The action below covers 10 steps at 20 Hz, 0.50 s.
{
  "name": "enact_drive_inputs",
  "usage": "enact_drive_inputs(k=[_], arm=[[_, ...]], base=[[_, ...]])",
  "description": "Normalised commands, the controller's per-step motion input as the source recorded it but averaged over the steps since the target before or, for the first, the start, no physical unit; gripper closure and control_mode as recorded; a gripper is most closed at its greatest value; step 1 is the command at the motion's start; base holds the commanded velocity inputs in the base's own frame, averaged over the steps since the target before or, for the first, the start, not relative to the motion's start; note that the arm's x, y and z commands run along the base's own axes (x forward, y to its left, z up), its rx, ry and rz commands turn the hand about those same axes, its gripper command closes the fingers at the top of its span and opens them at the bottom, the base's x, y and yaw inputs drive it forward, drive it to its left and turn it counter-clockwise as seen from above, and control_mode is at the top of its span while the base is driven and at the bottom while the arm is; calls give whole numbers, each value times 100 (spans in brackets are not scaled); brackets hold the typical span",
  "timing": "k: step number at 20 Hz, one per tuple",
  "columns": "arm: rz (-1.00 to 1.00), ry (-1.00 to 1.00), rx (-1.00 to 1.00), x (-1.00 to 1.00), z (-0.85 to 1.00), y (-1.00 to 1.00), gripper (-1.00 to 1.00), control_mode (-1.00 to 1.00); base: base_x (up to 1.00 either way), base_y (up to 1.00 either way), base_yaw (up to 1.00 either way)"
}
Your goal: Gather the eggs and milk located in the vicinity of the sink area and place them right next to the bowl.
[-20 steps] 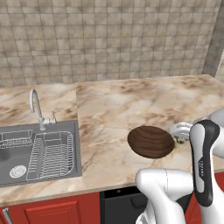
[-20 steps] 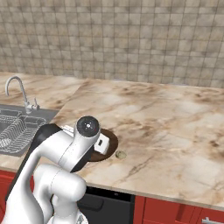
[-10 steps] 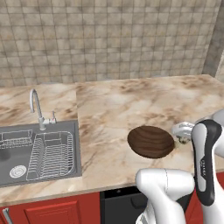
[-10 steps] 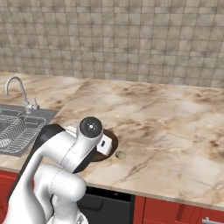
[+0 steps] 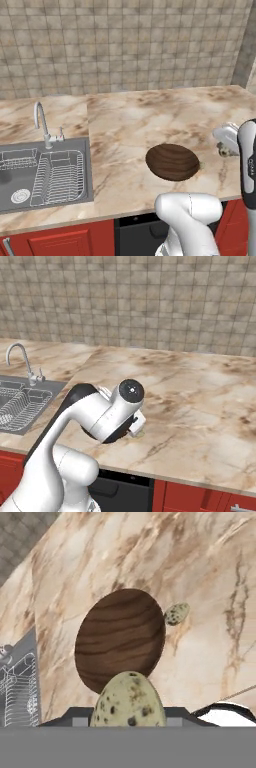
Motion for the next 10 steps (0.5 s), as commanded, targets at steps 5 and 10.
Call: enact_drive_inputs(k=[5,10], arm=[[-51,31,28,18,12,-30,100,-100],[-61,31,29,13,-2,-10,100,-100]], base=[[0,0,0],[0,0,0]])
